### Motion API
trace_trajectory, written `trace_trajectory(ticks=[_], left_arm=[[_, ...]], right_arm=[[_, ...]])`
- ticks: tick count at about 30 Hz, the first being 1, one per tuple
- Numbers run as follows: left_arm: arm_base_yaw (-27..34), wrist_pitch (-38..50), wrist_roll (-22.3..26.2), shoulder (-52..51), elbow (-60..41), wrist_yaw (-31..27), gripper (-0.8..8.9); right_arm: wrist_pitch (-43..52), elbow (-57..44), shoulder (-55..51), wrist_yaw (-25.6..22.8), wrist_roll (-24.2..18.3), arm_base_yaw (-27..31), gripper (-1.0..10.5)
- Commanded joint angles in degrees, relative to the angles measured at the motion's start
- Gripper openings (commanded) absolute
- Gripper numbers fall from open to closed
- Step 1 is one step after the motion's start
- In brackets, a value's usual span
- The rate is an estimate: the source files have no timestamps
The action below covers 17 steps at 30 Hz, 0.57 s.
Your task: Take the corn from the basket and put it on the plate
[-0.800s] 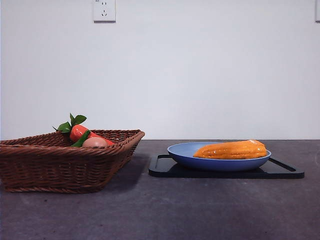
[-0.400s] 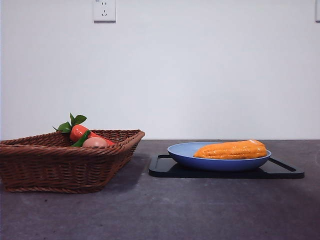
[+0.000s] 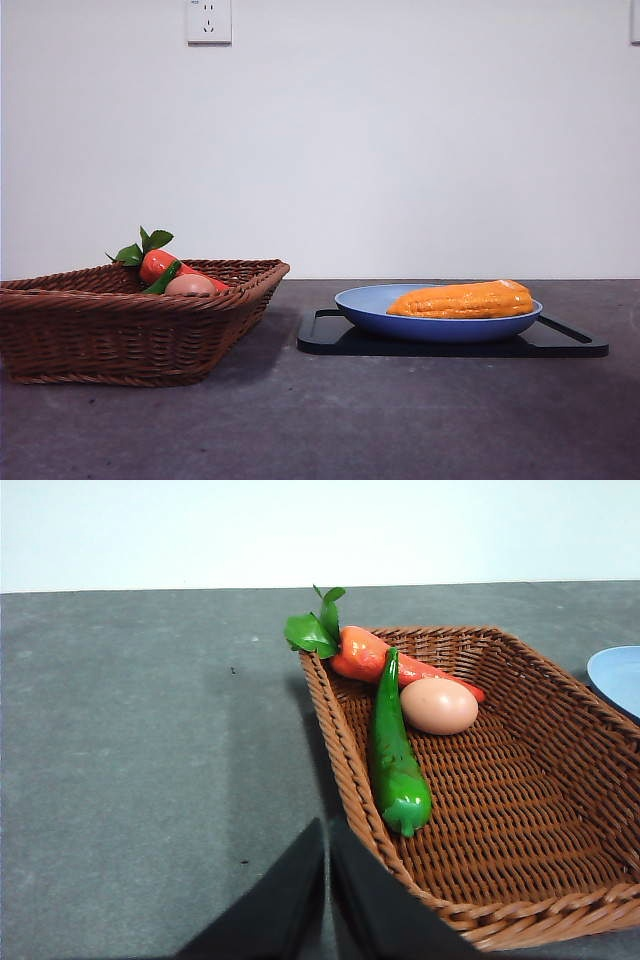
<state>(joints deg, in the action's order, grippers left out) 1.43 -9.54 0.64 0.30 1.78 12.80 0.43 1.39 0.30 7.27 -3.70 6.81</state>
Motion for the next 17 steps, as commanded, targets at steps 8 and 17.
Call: trace_trajectory(ticks=[8, 17], left_arm=[[0.11, 0.42, -0.22, -0.02, -1.62, 0.07, 0.08], [0.11, 0.42, -0.22, -0.02, -1.62, 0.07, 0.08]], right_arm=[[-6.86, -0.66, -0.09, -0.22, 1.79, 0.0, 0.0], [-9.44, -0.63, -0.09, -0.24, 1.77, 0.02, 0.0]])
